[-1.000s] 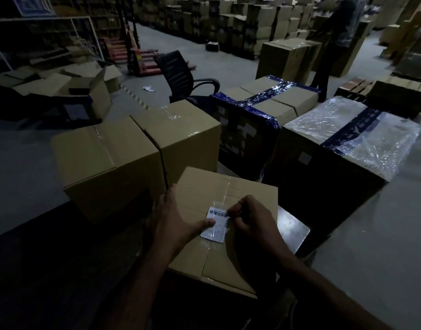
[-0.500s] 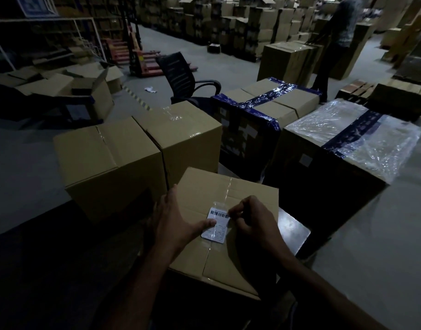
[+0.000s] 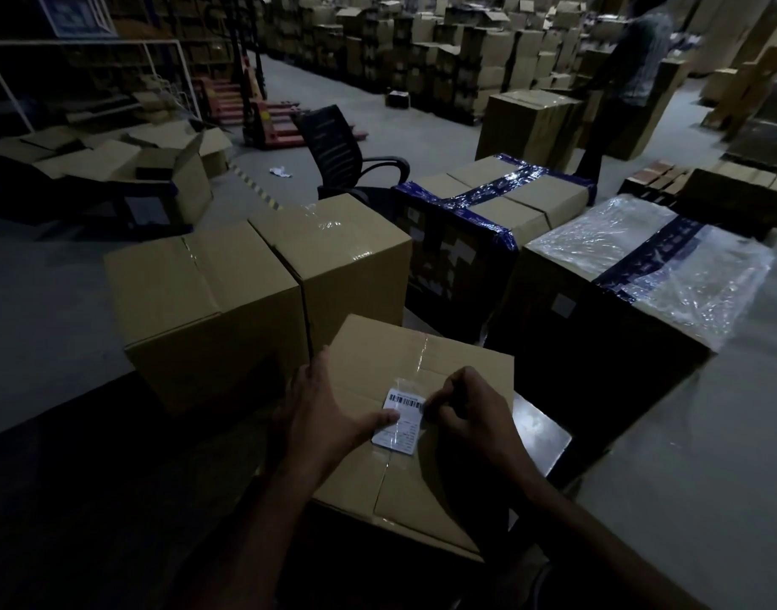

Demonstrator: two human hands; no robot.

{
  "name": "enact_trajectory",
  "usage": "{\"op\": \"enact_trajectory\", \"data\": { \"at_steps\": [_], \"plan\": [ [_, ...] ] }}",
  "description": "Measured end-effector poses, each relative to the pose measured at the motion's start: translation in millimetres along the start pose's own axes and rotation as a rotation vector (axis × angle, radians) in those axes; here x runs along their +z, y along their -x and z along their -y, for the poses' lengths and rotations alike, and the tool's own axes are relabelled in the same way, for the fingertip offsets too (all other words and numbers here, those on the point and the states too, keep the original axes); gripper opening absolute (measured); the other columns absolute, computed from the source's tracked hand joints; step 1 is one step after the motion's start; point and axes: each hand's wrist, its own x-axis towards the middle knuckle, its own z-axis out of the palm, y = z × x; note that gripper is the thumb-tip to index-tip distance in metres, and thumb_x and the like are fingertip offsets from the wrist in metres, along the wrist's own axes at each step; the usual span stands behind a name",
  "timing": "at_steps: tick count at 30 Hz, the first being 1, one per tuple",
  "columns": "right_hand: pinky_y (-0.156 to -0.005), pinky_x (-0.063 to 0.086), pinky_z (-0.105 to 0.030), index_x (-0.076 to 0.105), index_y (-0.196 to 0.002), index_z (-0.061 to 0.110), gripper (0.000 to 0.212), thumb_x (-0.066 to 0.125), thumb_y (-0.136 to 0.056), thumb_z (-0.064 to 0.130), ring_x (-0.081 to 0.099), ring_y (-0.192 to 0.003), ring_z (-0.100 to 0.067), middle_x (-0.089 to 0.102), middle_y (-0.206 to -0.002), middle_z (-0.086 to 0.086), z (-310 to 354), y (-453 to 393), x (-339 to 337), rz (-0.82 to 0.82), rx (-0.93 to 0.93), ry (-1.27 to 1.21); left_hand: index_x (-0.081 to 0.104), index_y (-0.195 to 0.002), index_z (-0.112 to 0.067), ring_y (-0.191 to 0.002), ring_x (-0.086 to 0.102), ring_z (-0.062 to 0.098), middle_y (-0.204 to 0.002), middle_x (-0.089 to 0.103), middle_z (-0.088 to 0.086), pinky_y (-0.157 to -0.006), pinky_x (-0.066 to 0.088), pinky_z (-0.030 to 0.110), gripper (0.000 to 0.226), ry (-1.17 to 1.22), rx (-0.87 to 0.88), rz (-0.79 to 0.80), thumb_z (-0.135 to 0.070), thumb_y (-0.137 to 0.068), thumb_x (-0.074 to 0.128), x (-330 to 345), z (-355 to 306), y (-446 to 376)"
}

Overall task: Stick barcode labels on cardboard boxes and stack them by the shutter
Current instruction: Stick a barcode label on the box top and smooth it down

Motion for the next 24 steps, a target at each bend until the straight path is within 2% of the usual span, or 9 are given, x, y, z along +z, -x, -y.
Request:
{"op": "enact_trajectory", "data": {
  "at_steps": [3,6,7,9,11,14,17,19,24],
  "plan": [
    [-0.065,0.058,-0.030,0.051,-0.087,0.023,0.023,0.068,-0.087,0.008,0.072,-0.076,-0.008,0.071,-0.090,0.000,6,1,-3,-0.003,0.033,-0.098,0.014,-0.154,-0.033,-0.138,0.034,0.024,-0.153,0.033,0.003,-0.108,0.036,0.047,0.133,0.008,-0.002,-0.007,-0.079,-0.047,0.078,-1,1,0],
    [-0.069,0.049,-0.010,0.055,-0.091,0.016,0.019,0.070,-0.084,0.006,0.059,-0.082,0.015,0.065,-0.097,-0.003,9,10,-5,-0.151,0.038,0.016,0.015,-0.154,-0.034,-0.138,0.035,0.024,-0.153,0.033,0.002,-0.109,0.035,0.047,0.132,0.011,-0.011,0.004,-0.078,-0.048,0.079,-2,0,1],
    [-0.076,0.047,-0.010,0.056,-0.093,0.017,0.021,0.071,-0.083,0.006,0.053,-0.088,0.018,0.061,-0.099,-0.001,9,17,-4,-0.214,0.043,0.096,0.015,-0.154,-0.033,-0.137,0.035,0.024,-0.152,0.034,0.002,-0.109,0.035,0.047,0.132,0.021,-0.009,0.003,-0.078,-0.048,0.079,-3,0,2],
    [-0.090,0.043,-0.028,0.059,-0.094,0.026,0.022,0.072,-0.080,0.015,0.046,-0.095,0.009,0.057,-0.099,0.011,9,36,0,-0.303,0.061,0.266,0.017,-0.154,-0.033,-0.137,0.036,0.024,-0.151,0.035,0.002,-0.109,0.035,0.047,0.131,0.040,-0.009,-0.002,-0.077,-0.047,0.080,-3,0,3],
    [-0.091,0.033,-0.040,0.059,-0.096,0.033,0.019,0.069,-0.083,0.024,0.041,-0.109,-0.006,0.055,-0.106,0.019,9,49,3,-0.295,0.073,0.390,0.018,-0.153,-0.032,-0.136,0.037,0.024,-0.151,0.037,0.002,-0.109,0.035,0.046,0.129,0.038,-0.008,-0.005,-0.077,-0.049,0.079,-4,-1,3],
    [-0.092,0.034,-0.040,0.062,-0.101,0.032,0.017,0.064,-0.086,0.025,0.038,-0.118,-0.010,0.055,-0.116,0.019,3,48,1,-0.223,0.060,0.362,0.015,-0.156,-0.029,-0.140,0.034,0.026,-0.155,0.034,0.004,-0.111,0.030,0.045,0.123,0.057,-0.028,0.005,-0.077,-0.059,0.074,-7,-4,5],
    [-0.092,0.043,-0.043,0.067,-0.101,0.029,0.017,0.059,-0.085,0.030,0.048,-0.114,-0.013,0.062,-0.115,0.015,-7,26,-13,-0.134,-0.025,0.360,0.007,-0.157,-0.029,-0.143,0.028,0.028,-0.159,0.027,0.006,-0.113,0.026,0.046,0.119,0.044,-0.062,-0.004,-0.080,-0.066,0.064,-9,-3,15],
    [-0.090,0.046,-0.040,0.070,-0.101,0.028,0.030,0.051,-0.081,0.038,0.055,-0.109,-0.019,0.067,-0.112,0.011,-18,5,-25,-0.058,-0.071,0.386,0.000,-0.157,-0.030,-0.144,0.026,0.029,-0.161,0.021,0.007,-0.114,0.026,0.045,0.119,0.011,-0.065,0.000,-0.077,-0.070,0.065,-10,-2,24],
    [-0.092,0.043,-0.033,0.073,-0.107,0.027,0.024,0.066,-0.086,0.018,0.051,-0.111,-0.016,0.067,-0.120,0.010,-25,-25,-41,-0.017,-0.128,0.422,0.004,-0.157,-0.029,-0.137,0.035,0.030,-0.157,0.016,0.004,-0.105,0.036,0.041,0.113,0.031,-0.056,0.023,-0.069,-0.073,0.069,-12,-5,38]
  ]
}}
